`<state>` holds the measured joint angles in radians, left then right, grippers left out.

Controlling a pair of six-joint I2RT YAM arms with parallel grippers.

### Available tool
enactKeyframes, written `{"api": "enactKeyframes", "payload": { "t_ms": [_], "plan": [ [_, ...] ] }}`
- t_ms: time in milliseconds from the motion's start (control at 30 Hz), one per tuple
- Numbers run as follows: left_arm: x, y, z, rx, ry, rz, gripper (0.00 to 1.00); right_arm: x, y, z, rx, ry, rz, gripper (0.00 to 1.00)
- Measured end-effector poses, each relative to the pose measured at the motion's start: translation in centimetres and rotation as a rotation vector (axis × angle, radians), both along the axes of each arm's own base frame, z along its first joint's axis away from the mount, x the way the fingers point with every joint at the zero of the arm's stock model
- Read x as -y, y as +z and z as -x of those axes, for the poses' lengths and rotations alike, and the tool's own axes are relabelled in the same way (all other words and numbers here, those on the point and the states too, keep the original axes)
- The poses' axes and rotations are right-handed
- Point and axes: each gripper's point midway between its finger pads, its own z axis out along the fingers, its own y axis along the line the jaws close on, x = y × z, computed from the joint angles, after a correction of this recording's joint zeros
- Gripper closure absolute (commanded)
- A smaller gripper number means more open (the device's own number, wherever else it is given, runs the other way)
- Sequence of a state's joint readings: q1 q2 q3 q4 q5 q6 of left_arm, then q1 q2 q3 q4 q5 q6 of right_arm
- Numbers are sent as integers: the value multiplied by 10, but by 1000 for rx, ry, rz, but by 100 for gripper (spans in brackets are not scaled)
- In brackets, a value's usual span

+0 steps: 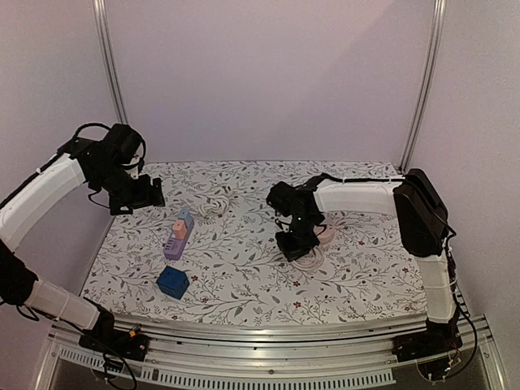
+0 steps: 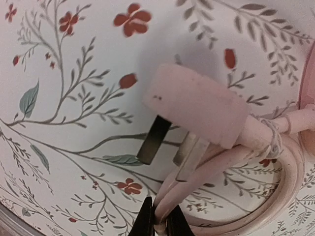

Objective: Insert the plug

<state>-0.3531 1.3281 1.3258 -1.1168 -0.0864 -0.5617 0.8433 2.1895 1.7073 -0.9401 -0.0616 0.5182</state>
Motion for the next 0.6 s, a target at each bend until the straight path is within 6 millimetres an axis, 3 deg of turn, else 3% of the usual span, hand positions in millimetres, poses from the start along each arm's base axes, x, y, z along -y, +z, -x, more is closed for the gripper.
{"api": "enactKeyframes", "payload": {
  "t_ms": [133, 267, 300, 367, 467, 600],
  "plan": [
    [-1, -1, 0, -3, 0, -3, 5, -27, -7, 53, -12, 214, 35, 99],
    [0, -4, -1, -16, -2, -2, 6, -37, -7, 101, -14, 402, 39, 92],
    [1, -7, -3, -22, -3, 0, 6, -36, -7, 112, -26, 434, 38, 89],
    [4, -12, -5, -41, -7, 2, 6, -33, -7, 130, -54, 475, 35, 64],
    [9, -22, -11, -69, -13, 7, 7, -20, -5, 143, -97, 485, 49, 42],
    [15, -23, -21, -73, -20, 21, 8, -14, 5, 138, -93, 462, 41, 36]
  ]
}}
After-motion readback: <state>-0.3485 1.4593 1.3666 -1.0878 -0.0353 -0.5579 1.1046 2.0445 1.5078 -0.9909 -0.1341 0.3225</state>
